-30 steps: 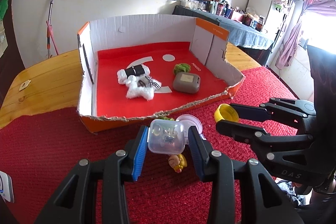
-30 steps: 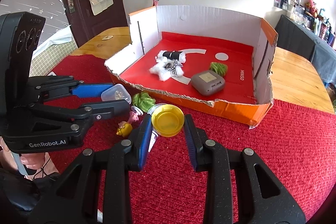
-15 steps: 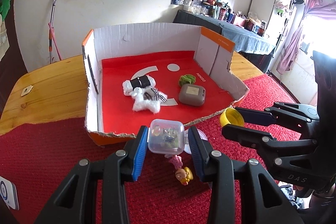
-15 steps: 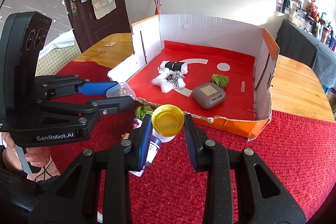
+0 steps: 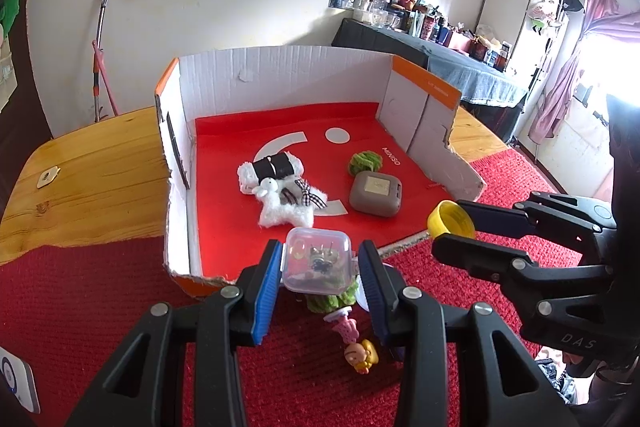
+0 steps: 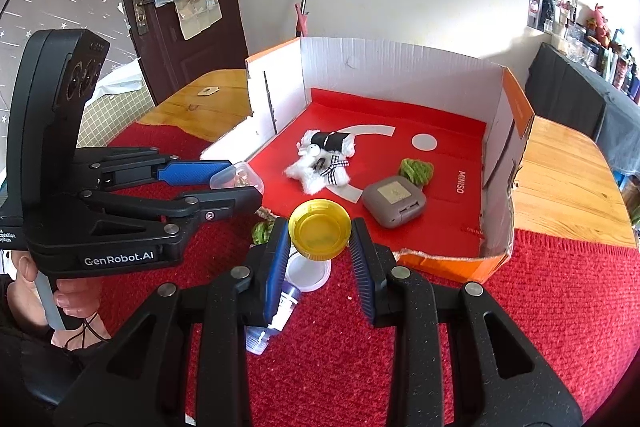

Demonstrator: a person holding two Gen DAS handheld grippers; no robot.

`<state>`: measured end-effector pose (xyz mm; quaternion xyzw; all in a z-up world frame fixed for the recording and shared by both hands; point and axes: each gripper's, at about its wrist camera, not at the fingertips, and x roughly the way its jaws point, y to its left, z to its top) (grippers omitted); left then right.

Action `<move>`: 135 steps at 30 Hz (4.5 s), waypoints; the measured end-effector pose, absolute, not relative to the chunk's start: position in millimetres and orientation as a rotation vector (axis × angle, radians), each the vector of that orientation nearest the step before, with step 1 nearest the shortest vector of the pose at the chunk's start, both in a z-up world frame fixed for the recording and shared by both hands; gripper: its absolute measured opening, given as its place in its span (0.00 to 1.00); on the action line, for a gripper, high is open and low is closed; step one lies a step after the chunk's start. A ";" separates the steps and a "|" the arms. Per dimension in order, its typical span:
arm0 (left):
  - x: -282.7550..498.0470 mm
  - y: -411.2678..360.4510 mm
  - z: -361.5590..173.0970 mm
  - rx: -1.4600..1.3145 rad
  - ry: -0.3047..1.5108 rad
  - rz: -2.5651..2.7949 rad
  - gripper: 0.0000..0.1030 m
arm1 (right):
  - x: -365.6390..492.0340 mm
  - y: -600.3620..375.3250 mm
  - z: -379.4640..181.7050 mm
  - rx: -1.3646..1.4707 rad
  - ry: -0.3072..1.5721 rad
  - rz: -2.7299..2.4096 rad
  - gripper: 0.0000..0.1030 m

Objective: Organize objects
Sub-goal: 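Carry the clear box into the box with the left gripper while the right carries the yellow lid, then lower the clear box onto the mat and open the left gripper while the right gripper releases the yellow lid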

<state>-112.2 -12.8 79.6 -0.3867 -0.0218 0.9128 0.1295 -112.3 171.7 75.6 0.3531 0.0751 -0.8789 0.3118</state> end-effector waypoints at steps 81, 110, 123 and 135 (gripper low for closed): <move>-200.4 -22.9 35.2 -1.387 -0.095 2.517 0.40 | -219.3 156.8 37.7 1.332 0.060 -2.050 0.28; -216.4 -20.3 31.8 -1.397 -0.112 2.544 0.40 | -228.3 157.9 31.0 1.285 0.282 -2.221 0.28; -217.3 -15.7 28.4 -1.382 -0.054 2.593 0.39 | -228.1 154.4 29.8 1.261 0.359 -2.289 0.28; -217.4 -16.3 28.2 -1.379 -0.054 2.595 0.39 | -227.7 155.7 23.6 1.276 0.343 -2.276 0.28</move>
